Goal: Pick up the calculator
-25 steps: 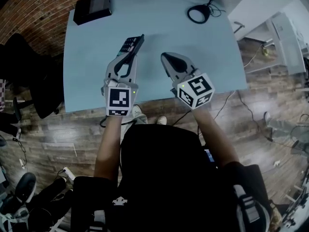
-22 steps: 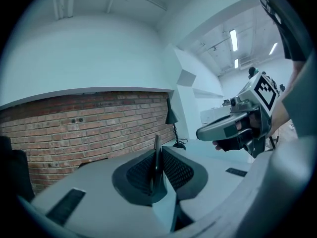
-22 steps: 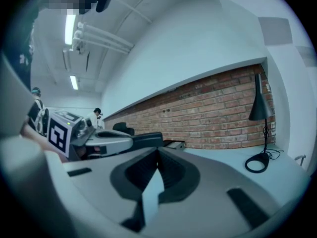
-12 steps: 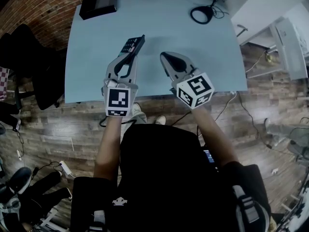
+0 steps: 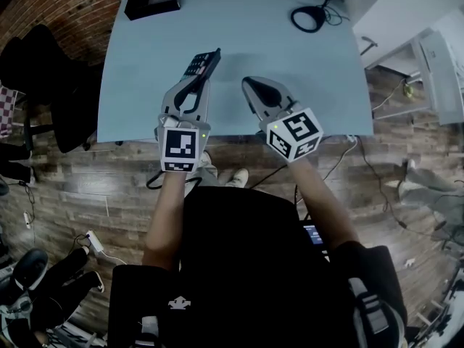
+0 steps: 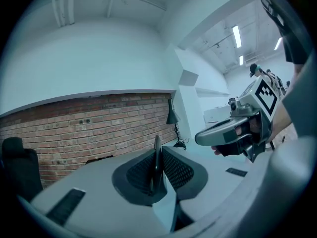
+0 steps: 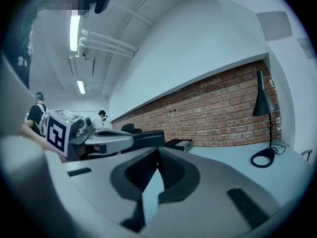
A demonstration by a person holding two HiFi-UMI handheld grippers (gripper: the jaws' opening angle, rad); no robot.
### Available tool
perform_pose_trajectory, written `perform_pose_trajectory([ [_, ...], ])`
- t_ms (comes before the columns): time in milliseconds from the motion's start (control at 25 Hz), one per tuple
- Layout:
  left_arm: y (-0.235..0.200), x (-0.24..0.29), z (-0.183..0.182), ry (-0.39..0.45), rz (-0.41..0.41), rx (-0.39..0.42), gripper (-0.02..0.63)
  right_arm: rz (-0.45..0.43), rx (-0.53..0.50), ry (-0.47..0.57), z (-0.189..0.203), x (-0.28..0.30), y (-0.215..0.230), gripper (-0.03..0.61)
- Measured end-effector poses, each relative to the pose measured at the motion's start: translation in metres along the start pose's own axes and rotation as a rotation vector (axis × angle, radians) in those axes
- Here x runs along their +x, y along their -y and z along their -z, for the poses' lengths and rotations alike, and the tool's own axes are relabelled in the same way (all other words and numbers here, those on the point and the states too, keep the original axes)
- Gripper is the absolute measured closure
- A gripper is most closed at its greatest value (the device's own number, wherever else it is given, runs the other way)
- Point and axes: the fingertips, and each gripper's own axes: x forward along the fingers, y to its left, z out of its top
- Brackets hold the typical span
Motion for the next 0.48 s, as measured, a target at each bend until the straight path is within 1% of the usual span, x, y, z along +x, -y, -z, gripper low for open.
perform_pose_trajectory([
  [200,0.002,-0.004,-0.001,0.004,-0.003,0.004,0.563,-0.015,-0.005,-0.007,0.005,0.004,-0.005,0.574],
  [480,-0.009,-0.01,0.004,0.005,-0.018,-0.012,0.563,-0.034,-0.016,-0.015,0.002,0.018,-0.01,0.574],
])
